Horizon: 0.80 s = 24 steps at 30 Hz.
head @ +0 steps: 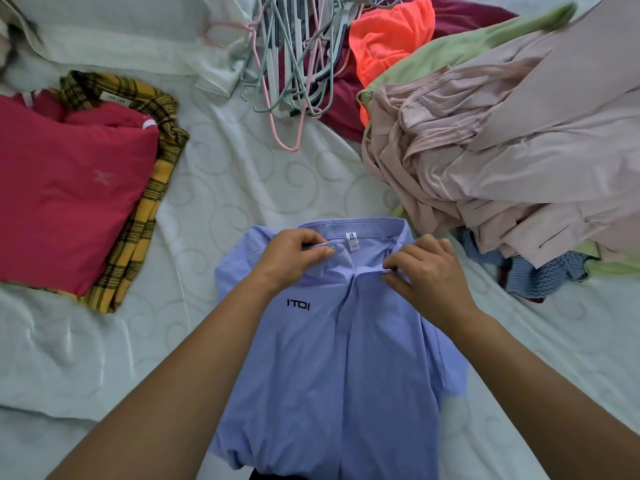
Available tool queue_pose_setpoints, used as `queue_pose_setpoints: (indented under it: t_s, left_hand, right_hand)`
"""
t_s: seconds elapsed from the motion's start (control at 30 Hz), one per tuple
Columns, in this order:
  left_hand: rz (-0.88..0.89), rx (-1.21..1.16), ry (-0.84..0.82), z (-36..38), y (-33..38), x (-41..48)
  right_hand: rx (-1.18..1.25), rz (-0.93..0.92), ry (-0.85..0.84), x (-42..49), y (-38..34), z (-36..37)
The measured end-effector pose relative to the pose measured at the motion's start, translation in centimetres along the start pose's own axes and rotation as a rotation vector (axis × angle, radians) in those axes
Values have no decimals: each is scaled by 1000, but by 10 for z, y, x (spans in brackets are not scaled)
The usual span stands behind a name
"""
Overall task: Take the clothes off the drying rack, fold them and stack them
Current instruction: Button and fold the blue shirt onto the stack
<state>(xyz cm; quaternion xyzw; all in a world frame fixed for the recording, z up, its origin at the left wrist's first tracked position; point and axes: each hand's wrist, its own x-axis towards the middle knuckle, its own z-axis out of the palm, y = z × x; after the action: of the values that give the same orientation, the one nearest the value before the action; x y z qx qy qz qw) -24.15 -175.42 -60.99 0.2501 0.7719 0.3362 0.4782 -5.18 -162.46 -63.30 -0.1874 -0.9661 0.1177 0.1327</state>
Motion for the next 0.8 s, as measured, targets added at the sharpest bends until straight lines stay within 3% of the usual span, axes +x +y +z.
queue_pose_setpoints:
  t_s: [0.2, 0.4, 0.57, 0.8]
  left_hand:
    - [12, 15, -31, -10, 1, -12]
    - [45, -29, 53, -2, 13, -17]
    - [85, 98, 9, 6, 27, -20]
    - [88, 174, -49, 3, 30, -21]
  right_hand:
    - [112, -53, 47, 6, -2, -9]
    - [199, -26, 142, 22, -23, -18]
    - [202, -167, 108, 41, -34, -17]
    - [195, -97, 103, 39, -38, -13]
